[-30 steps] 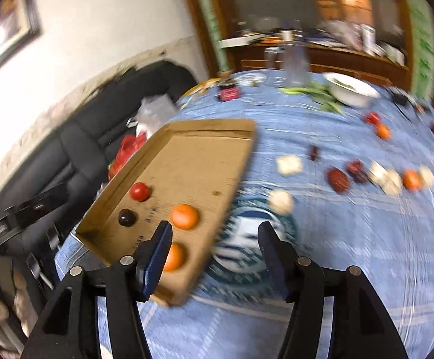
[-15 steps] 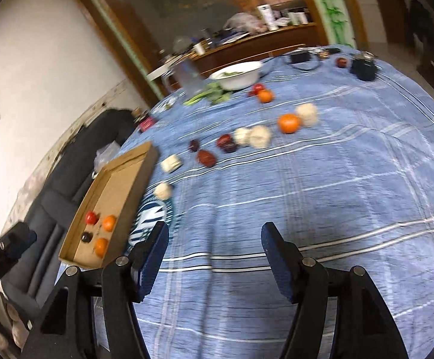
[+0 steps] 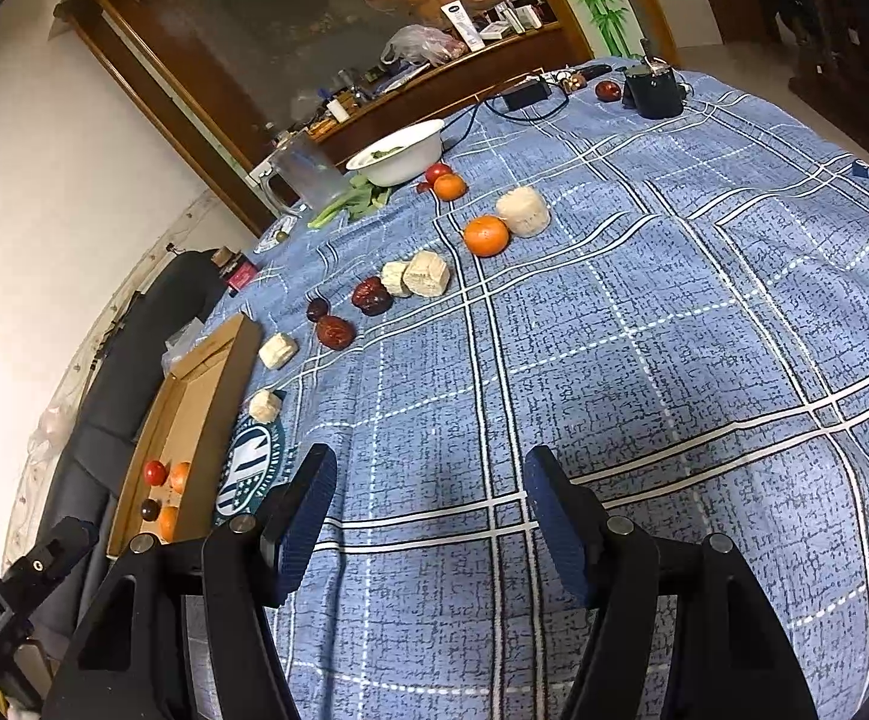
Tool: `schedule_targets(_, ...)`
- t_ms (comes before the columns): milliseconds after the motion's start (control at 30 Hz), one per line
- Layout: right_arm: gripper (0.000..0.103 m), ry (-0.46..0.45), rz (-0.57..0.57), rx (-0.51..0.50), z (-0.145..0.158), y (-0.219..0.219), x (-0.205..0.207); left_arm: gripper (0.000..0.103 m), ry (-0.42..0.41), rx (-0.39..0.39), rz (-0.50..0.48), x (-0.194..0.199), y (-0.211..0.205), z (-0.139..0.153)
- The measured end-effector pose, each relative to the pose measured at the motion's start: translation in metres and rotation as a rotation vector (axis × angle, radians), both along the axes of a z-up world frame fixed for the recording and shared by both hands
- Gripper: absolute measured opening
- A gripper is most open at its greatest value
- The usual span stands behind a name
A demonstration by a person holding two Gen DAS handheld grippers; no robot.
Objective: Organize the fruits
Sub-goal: 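Move both tools back over the table toward the remaining items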
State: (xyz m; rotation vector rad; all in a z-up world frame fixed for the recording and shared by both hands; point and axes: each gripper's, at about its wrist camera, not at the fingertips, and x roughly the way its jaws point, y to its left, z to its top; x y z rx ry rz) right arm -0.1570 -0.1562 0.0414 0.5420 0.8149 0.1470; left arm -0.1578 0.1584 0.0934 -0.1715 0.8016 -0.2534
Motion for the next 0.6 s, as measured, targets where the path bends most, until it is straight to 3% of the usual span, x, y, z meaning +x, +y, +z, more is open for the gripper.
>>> schedule_targets(167, 0.069, 0.024, -0.007, -0.026, 0.005, -0.018, 0.031, 0.076, 0.046, 0.018, -0.026, 0.025, -0.008, -0.018)
schedule_targets(400, 0.069, 0.078, -0.004, -0.175, 0.006, -0.029, 0.1, 0.076, 0.029, -0.001, -0.087, 0.074, -0.047, -0.012)
schedule_targets(600, 0.069, 0.06, -0.031, -0.191, 0.005, -0.043, 0.154, 0.075, 0.043, -0.04, -0.127, 0.144, -0.09, -0.027)
